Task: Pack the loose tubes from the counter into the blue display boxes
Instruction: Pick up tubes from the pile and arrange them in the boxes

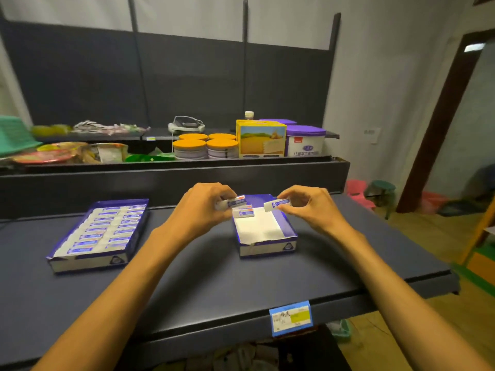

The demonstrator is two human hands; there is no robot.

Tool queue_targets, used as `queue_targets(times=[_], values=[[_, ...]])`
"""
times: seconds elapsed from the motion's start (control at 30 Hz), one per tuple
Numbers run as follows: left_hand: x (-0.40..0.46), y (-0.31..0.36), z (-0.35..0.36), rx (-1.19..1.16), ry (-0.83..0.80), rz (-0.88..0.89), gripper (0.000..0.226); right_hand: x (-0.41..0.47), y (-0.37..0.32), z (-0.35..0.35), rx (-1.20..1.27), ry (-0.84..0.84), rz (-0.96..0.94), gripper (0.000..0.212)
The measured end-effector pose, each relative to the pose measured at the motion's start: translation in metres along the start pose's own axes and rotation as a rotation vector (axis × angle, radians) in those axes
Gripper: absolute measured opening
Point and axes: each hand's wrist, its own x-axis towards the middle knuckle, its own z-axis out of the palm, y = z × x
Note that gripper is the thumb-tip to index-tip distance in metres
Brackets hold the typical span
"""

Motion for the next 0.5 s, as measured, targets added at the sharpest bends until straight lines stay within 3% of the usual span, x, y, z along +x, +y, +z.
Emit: queue_targets(times=[0.5], values=[[0.021, -0.024, 0.011, 0.045, -0.052, -0.111, 0.03, 0.079, 0.016, 0.052, -0.203, -0.379, -0.065, 0.019]])
